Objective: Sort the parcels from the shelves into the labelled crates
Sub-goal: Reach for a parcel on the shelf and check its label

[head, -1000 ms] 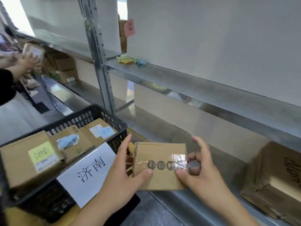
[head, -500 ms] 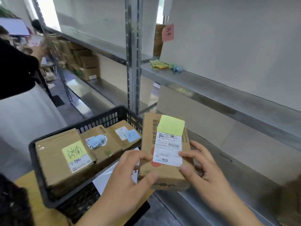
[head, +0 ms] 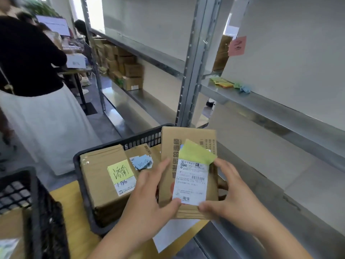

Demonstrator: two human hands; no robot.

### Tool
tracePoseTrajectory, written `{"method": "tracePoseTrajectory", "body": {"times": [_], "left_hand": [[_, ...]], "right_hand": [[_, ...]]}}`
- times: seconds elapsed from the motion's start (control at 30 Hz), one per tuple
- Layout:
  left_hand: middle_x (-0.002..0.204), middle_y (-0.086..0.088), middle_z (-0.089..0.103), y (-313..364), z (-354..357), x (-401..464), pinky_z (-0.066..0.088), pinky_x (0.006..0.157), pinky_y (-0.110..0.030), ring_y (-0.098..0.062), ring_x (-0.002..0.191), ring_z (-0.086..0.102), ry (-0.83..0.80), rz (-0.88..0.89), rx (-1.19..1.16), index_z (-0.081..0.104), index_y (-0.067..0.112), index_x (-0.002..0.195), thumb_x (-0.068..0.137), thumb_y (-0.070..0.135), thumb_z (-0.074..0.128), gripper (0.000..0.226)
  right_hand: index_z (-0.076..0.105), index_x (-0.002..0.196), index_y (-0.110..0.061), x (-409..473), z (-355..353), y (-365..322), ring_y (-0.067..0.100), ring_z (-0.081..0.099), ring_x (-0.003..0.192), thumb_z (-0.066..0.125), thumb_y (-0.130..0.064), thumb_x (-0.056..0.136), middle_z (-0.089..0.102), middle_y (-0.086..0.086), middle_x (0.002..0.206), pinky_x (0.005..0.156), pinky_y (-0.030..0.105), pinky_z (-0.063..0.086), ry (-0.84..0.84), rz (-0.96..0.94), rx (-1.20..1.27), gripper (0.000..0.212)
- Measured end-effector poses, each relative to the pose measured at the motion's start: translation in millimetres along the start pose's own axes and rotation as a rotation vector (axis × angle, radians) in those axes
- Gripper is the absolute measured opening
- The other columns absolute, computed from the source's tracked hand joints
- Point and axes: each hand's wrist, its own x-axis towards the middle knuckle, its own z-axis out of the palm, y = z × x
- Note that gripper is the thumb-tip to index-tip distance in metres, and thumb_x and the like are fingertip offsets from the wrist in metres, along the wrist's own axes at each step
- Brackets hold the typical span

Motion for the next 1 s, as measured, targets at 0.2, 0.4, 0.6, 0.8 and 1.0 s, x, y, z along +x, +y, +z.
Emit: {"method": "tracePoseTrajectory", "body": {"times": [0.2,0.4,0.6,0.8,1.0], "left_hand": [[0.116,0.026,0.029,-5.0,-14.3,5.8,0.043,0.077,-0.015,0.005,0.096,0.049,-0.024,-0.025,0.115,-0.002,0.083,0.133,0.091,0.043,0.065,0.088],[0.122,0.022,0.026,-15.2,-2.2,12.9,0.041,0.084,-0.008,0.009,0.105,0.044,0.018,-0.035,0.185,0.024,0.073,0.139,0.096,0.043,0.057,0.062],[0.128,0.016,0.023,-1.5,23.3,25.8,0.048,0.097,-0.021,-0.003,0.111,0.054,0.11,-0.158,0.292,0.018,0.069,0.144,0.092,0.055,0.057,0.066],[0.126,0.011,0.03,17.0,21.6,31.0,0.048,0.1,-0.033,-0.013,0.115,0.049,0.311,-0.286,0.404,0.016,0.066,0.145,0.09,0.065,0.053,0.066],[0.129,0.004,0.032,13.3,-22.8,-13.0,0.049,0.102,-0.04,-0.022,0.12,0.047,0.553,-0.441,0.479,0.025,0.059,0.146,0.092,0.057,0.056,0.062]], "right_hand": [[0.059,0.121,-0.064,23.1,10.2,5.1,-0.007,0.052,0.117,0.095,-0.022,0.066,0.027,-0.048,0.142,0.083,0.018,0.054,-0.074,-0.07,-0.049,0.078],[0.061,0.123,-0.062,50.0,5.7,18.8,-0.003,0.046,0.134,0.093,-0.031,0.066,0.026,-0.041,0.152,0.098,0.029,0.053,-0.145,-0.142,-0.073,0.072],[0.061,0.12,-0.063,83.1,-3.4,37.3,-0.009,0.037,0.137,0.092,-0.025,0.068,0.032,-0.04,0.149,0.099,0.016,0.045,-0.168,-0.247,-0.078,0.072],[0.065,0.115,-0.055,122.5,-0.7,19.6,-0.03,0.031,0.125,0.09,-0.046,0.055,0.031,-0.03,0.155,0.09,-0.001,0.034,-0.219,-0.399,-0.065,0.066],[0.057,0.128,-0.046,135.1,70.8,-31.7,-0.017,0.03,0.138,0.077,-0.052,0.06,0.016,-0.029,0.165,0.095,0.047,0.051,-0.292,-0.641,-0.137,0.071]]}}
